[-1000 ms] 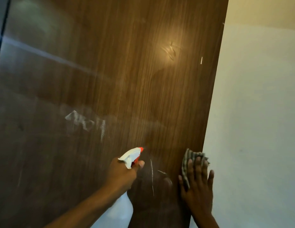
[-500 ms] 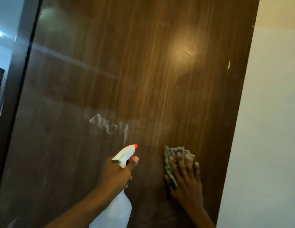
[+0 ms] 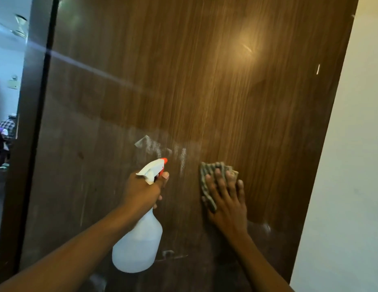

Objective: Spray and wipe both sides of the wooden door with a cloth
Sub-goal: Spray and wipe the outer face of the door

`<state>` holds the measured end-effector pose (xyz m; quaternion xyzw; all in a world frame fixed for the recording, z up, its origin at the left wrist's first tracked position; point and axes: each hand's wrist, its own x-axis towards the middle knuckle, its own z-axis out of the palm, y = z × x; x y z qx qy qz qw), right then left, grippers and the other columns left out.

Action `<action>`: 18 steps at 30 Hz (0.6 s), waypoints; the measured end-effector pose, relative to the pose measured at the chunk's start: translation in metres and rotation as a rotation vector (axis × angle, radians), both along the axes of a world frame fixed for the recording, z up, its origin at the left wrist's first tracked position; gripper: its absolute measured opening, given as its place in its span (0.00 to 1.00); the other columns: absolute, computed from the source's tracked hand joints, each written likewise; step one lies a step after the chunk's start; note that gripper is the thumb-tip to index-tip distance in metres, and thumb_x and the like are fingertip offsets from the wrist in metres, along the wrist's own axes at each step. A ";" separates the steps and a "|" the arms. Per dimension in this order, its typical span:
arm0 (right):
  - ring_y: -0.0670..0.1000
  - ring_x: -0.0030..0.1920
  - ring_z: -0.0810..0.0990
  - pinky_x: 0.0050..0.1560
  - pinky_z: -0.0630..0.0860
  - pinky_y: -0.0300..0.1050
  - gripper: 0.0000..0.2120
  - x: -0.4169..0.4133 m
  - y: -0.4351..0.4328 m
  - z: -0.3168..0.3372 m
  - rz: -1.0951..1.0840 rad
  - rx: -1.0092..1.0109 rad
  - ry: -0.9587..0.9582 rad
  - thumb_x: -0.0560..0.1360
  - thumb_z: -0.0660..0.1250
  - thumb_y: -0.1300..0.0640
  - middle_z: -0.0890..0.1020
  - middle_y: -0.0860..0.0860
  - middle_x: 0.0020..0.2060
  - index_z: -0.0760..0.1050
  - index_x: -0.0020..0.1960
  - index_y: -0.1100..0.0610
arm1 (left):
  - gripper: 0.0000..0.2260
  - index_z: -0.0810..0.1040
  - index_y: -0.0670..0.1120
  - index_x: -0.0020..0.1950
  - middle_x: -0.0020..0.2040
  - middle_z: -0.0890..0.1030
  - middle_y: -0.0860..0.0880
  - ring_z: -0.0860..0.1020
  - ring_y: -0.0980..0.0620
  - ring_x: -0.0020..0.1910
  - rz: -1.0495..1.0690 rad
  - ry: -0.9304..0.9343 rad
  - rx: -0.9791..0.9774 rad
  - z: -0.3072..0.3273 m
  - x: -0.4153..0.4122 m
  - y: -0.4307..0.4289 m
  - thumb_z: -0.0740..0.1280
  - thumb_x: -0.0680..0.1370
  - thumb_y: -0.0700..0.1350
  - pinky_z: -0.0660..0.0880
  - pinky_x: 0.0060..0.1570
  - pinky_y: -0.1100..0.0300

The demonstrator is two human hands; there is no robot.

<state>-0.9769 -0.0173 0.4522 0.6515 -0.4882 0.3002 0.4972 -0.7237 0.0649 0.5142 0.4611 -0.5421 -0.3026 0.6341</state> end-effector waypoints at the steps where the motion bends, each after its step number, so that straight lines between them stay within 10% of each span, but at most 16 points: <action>1: 0.60 0.79 0.50 0.76 0.51 0.66 0.35 -0.009 0.004 0.000 -0.004 -0.009 -0.065 0.78 0.56 0.39 0.49 0.54 0.81 0.54 0.81 0.51 | 0.19 0.76 0.43 0.61 0.45 0.82 0.44 0.79 0.51 0.33 -0.001 -0.006 -0.005 0.001 0.005 0.001 0.67 0.76 0.52 0.74 0.26 0.65; 7: 0.60 0.80 0.42 0.77 0.46 0.63 0.33 0.035 -0.003 0.077 0.006 -0.085 -0.429 0.82 0.54 0.41 0.46 0.55 0.80 0.48 0.81 0.52 | 0.18 0.75 0.43 0.62 0.47 0.82 0.45 0.79 0.51 0.35 -0.007 -0.021 -0.059 0.009 0.030 -0.002 0.67 0.76 0.52 0.74 0.28 0.65; 18: 0.60 0.80 0.49 0.76 0.51 0.64 0.34 0.070 -0.009 -0.007 -0.029 0.023 0.013 0.80 0.57 0.40 0.51 0.55 0.80 0.52 0.81 0.51 | 0.12 0.77 0.48 0.56 0.45 0.82 0.47 0.79 0.51 0.34 -0.012 -0.055 -0.103 0.010 0.081 -0.015 0.65 0.77 0.53 0.75 0.31 0.61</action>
